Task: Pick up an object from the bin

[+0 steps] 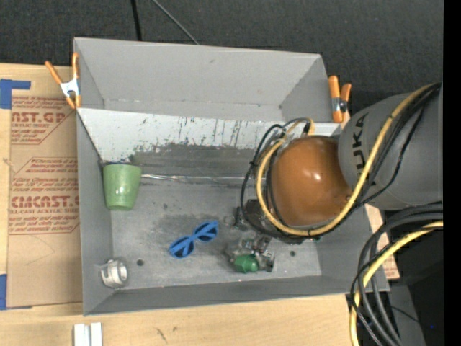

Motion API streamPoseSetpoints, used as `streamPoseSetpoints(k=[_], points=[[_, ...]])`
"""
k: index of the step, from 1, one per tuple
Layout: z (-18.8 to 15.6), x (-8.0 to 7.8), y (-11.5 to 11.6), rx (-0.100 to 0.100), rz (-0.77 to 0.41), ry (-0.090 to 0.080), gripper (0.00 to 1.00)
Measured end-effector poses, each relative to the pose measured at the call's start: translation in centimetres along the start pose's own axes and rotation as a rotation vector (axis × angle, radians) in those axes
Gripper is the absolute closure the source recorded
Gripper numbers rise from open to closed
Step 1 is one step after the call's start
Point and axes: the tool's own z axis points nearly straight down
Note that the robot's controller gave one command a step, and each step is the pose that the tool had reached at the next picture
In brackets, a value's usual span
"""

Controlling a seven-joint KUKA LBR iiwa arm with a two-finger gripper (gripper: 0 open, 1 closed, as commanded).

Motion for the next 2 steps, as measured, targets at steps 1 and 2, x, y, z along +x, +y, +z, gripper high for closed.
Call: streamPoseSetpoints(k=[1,2], points=[[-2.5,-0.1,0.0,0.000,0.002,0.000,1.00],[-7.7,-0.3,0.0,0.003,0.004,-0.002,1.00]])
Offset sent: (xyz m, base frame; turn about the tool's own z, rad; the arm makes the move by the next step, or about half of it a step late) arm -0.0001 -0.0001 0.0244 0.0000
